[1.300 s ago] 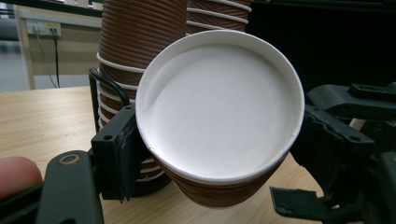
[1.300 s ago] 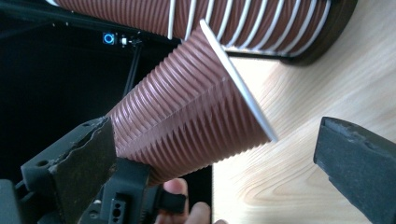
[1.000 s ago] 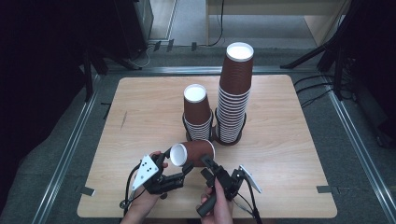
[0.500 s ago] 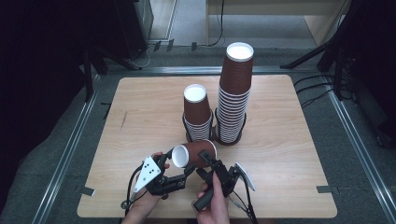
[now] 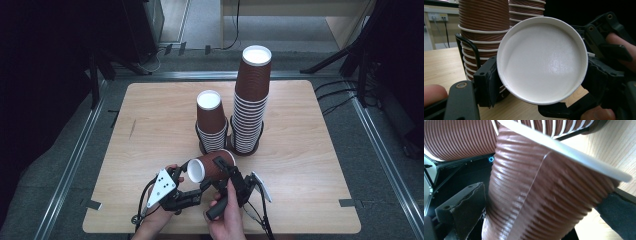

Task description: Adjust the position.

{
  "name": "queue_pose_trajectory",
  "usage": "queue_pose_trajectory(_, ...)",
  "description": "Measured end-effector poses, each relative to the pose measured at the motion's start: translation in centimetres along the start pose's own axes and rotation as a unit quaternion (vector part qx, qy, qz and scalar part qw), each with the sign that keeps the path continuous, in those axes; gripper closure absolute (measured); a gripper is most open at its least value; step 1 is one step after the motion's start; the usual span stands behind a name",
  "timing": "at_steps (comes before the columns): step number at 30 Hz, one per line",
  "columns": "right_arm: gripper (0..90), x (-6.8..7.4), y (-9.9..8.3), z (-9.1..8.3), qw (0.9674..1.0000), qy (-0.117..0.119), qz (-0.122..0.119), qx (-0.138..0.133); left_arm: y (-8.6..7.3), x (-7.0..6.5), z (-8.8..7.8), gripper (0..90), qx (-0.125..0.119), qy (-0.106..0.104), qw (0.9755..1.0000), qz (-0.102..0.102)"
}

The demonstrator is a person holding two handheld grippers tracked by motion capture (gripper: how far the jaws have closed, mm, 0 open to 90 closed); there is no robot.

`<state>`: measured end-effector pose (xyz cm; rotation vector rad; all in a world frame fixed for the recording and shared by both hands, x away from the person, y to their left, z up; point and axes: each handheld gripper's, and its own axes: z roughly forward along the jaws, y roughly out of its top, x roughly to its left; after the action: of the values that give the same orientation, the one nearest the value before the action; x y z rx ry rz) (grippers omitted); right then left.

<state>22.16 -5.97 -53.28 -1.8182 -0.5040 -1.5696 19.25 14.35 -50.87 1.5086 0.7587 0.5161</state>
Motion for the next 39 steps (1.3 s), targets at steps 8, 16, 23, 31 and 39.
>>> queue_pose_trajectory(8, 0.0, 0.0, 0.2, 0.2, 1.0, 0.002, 0.002, 0.002, 0.0, 0.0, 0.0, 22.8, 0.002, -0.01, 0.9999, -0.004)
queue_pose_trajectory(16, 5.9, 0.1, 0.5, 0.2, 0.9999, 0.004, 0.011, -0.004, -0.1, 0.2, -0.1, 23.0, 0.004, -0.012, 0.9999, -0.004)
queue_pose_trajectory(23, 7.0, 0.1, 0.5, 0.1, 0.9999, 0.0, -0.009, -0.009, -0.2, 0.3, -0.1, 22.9, 0.01, -0.019, 0.9997, -0.009)
queue_pose_trajectory(31, 8.0, 0.3, 0.5, -0.3, 0.9986, -0.004, -0.049, -0.02, -0.4, 0.4, 0.0, 22.2, 0.022, -0.035, 0.9989, -0.021)
queue_pose_trajectory(39, 8.2, 0.7, 0.8, -0.9, 0.9958, -0.003, -0.079, -0.046, -0.2, 0.6, -0.1, 7.2, 0.021, -0.041, 0.9983, -0.036)
